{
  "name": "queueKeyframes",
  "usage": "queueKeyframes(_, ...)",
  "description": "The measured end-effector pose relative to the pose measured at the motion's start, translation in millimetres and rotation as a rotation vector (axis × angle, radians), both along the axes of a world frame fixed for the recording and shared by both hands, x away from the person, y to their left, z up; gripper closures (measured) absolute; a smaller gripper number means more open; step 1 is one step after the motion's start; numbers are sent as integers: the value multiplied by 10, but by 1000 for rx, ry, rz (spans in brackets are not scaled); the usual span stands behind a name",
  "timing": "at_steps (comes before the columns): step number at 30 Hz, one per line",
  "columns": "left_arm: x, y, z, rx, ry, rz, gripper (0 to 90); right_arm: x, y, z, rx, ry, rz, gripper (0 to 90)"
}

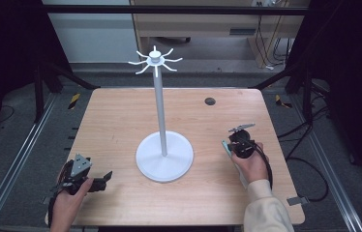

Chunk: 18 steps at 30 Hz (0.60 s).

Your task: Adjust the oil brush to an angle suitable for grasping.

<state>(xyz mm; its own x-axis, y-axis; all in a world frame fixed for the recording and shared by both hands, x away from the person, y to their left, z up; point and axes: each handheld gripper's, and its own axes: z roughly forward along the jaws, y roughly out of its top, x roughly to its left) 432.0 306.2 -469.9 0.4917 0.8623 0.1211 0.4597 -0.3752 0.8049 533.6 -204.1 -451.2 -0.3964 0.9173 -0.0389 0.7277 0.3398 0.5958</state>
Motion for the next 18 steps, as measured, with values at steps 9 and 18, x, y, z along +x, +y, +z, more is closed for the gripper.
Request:
queueKeyframes(9,2,-4,-2,-5,5,-7,34,-289,-252,130,47,28,-48,900)
queueKeyframes(18,0,0,2,1,2,-5,34,-412,-305,157,41,55,-32,865)
